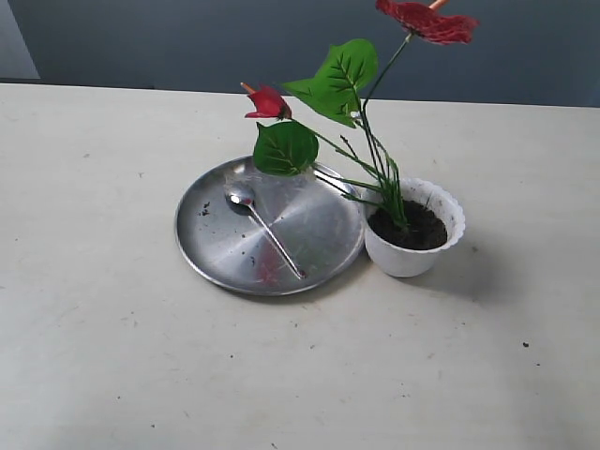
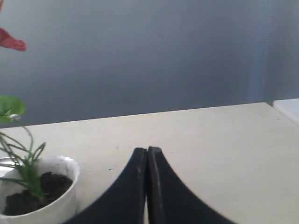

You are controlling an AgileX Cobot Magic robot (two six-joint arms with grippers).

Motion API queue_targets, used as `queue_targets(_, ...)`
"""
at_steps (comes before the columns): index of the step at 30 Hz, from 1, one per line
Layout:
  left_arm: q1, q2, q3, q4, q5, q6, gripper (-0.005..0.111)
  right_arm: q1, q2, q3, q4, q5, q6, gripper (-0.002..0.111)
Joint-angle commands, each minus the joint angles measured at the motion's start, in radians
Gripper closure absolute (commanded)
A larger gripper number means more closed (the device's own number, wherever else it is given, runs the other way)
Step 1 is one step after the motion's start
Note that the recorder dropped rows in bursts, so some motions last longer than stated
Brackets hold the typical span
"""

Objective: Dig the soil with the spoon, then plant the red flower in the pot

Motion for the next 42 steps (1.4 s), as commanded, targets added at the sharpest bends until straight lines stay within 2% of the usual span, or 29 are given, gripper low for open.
queue_targets(1, -0.005, -0.001, -0.002, -0.002, -0.014, -0.004, 0.106, -0.082, -0.006, 0.025, -0.001, -0.025, -0.007, 0.109)
queue_targets(42, -0.005, -0.001, -0.002, -0.002, -0.014, -0.004, 0.106, -0.092, -0.006, 0.025, 0.003, 0.001, -0.005, 0.109)
